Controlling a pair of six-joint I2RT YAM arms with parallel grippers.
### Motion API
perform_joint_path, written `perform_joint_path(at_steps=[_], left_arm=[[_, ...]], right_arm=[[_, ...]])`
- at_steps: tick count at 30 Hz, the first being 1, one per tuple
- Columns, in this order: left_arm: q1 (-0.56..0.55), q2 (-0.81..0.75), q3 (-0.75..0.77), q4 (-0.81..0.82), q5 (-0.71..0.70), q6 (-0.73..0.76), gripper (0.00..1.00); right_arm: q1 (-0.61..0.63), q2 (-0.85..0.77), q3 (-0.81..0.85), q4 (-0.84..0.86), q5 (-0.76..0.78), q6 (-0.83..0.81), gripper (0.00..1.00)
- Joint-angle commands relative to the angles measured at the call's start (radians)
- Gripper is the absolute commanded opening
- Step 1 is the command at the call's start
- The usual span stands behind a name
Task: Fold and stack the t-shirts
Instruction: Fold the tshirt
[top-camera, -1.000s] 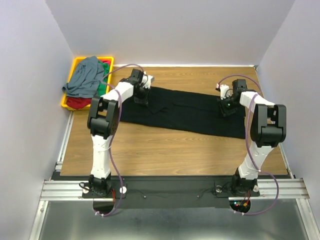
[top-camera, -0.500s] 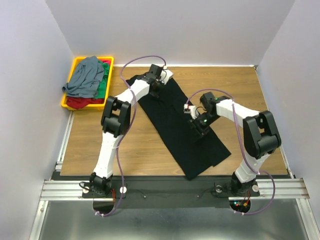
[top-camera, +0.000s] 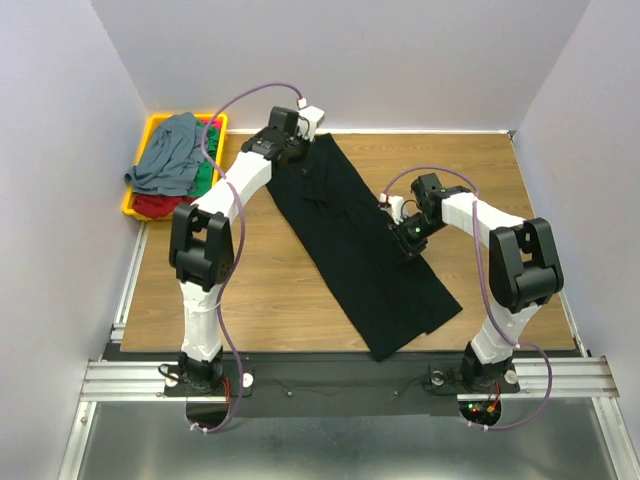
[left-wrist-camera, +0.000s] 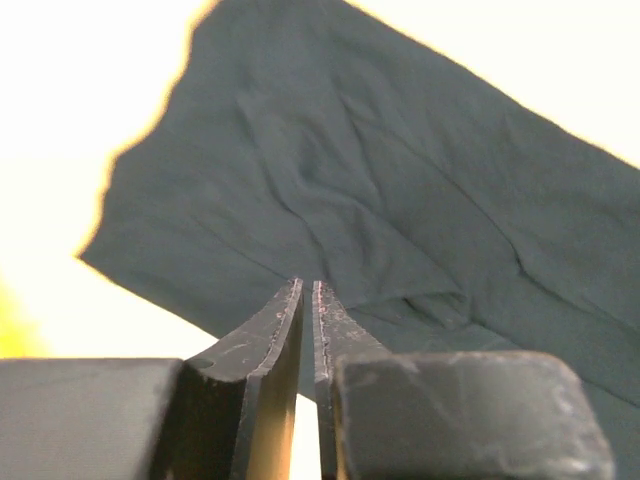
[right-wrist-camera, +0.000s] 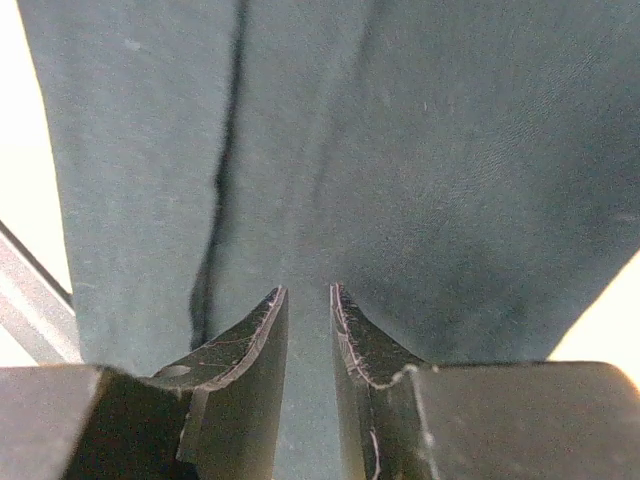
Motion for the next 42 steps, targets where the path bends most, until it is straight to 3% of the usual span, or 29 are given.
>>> perform_joint_path(at_steps=[1,11,20,24,30,33,38,42], left_arm=[[0.018,0.088,-0.015,-0.095,0.107,-0.07,0.2],[0.038,0.276,0.06,-0.148,0.189,-0.072,0.17],[0.027,0.577,0.469,-0.27,0.267,-0.037,0.13],[0.024,0.64,0.609,-0.257,0.271,-0.024,0.13],[0.036,0.521,0.513,-0.111,0.276,-0.031,0.17],[0.041,0.439,0.484,-0.088,0.319,-0.049,0.26],[0.042,0.271,0.412,-0.045,0.38,-0.084,0.35],[0.056,0.156,0.257,-0.014,0.411,-0.116,0.35]], right_arm=[[0.006,0.018,-0.058,0.077,0.006,0.029,0.29],[0.067,0.018,-0.161,0.151,-0.092,0.137,0.25],[0.192,0.105,-0.164,0.261,-0.27,0.312,0.28],[0.193,0.149,-0.084,0.28,-0.264,0.334,0.3],[0.178,0.081,0.028,0.261,-0.152,0.317,0.38],[0.172,0.0,0.045,0.247,-0.109,0.282,0.43],[0.138,-0.002,0.112,0.255,-0.049,0.272,0.43],[0.068,0.056,0.224,0.266,-0.042,0.315,0.42]])
